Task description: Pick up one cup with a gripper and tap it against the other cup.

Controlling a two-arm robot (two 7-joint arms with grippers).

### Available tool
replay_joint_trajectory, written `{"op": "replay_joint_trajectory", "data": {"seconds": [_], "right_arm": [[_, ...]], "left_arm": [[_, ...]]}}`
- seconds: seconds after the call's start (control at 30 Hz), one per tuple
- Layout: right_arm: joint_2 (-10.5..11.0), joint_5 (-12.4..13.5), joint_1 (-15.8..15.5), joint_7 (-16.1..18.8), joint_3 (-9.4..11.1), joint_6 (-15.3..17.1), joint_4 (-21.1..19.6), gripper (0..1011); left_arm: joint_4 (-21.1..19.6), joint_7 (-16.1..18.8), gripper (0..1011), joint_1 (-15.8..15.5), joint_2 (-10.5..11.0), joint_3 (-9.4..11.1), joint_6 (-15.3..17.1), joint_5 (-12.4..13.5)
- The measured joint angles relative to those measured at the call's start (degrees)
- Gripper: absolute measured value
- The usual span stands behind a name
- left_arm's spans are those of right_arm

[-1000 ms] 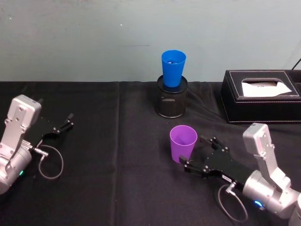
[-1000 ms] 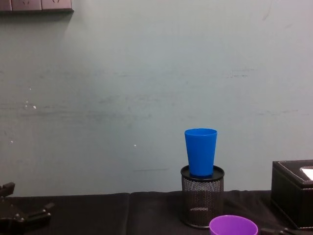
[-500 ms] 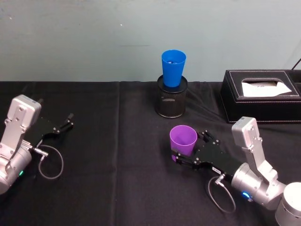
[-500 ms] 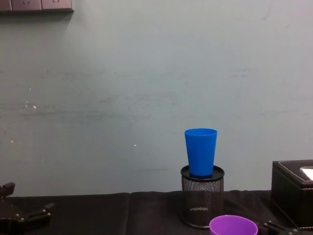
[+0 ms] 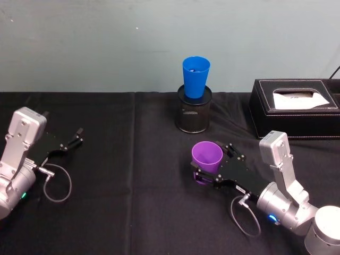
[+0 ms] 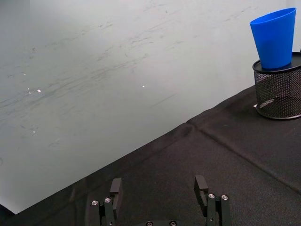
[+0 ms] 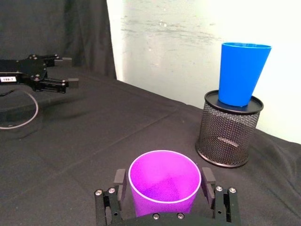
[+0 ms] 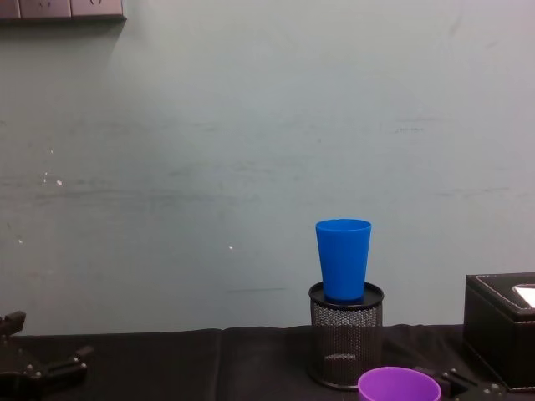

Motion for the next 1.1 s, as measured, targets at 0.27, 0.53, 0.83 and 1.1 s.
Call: {"op": "replay_joint_trajectory", "data": {"seconds": [0.27,0.53,0.83,1.1], "right_arm": [[0.0,0.1,0.0,-0.1,0.0,0.0,0.0,1002],[0.1,0.1,0.0,-0.1,-0.1,0.1,0.0,907],[0.1,0.3,0.0,-0.1,-0.2,0.2,0.0,771],[0.2,0.3,0.0,-0.1,-0.2,0.3,-0.1,738]], "left_arm": [[0.0,0.0,1000,0.0,0.0,0.0,0.0,0.0],[0.0,0.0,1000,0.0,0.0,0.0,0.0,0.0],[0.0,0.0,1000,0.0,0.0,0.0,0.0,0.0],[0.0,0.0,1000,0.0,0.0,0.0,0.0,0.0]]}}
